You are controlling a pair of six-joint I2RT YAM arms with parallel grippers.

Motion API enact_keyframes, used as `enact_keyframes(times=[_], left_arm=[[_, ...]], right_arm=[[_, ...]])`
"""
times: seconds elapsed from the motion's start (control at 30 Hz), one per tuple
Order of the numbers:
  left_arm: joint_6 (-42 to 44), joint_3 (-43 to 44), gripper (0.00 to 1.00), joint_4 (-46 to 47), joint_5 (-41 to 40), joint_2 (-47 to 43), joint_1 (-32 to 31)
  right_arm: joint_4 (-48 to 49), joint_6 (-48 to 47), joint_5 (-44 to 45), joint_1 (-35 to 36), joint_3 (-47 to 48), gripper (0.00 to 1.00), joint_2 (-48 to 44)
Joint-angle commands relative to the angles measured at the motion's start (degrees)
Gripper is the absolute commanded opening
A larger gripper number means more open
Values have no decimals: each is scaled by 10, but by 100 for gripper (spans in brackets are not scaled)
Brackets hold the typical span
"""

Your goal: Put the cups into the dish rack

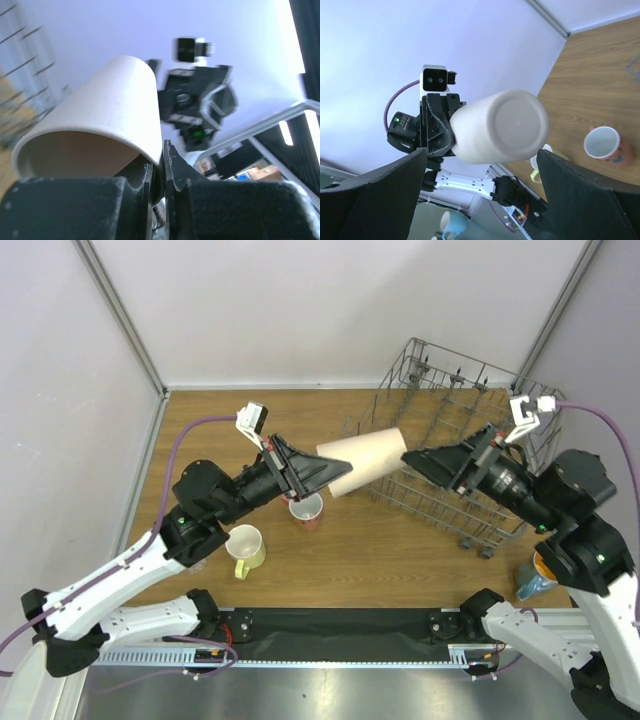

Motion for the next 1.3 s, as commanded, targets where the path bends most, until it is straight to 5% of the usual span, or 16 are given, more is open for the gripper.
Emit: enact_keyframes(times=[0.0, 0.43, 0.97, 1.27], left_arm=[[-29, -4, 0, 206, -7, 19, 4], [-77, -51, 0, 347, -5, 53, 4], [-91, -62, 0, 359, -3, 68, 2], [-99, -71, 0, 365, 3, 72, -3]], right_arm=[[94, 37, -38, -1, -10, 100, 25], [195, 66, -22, -2, -57, 98, 23], [213, 67, -9, -2, -61, 74, 31], [224, 68, -15, -2, -59, 79, 38]])
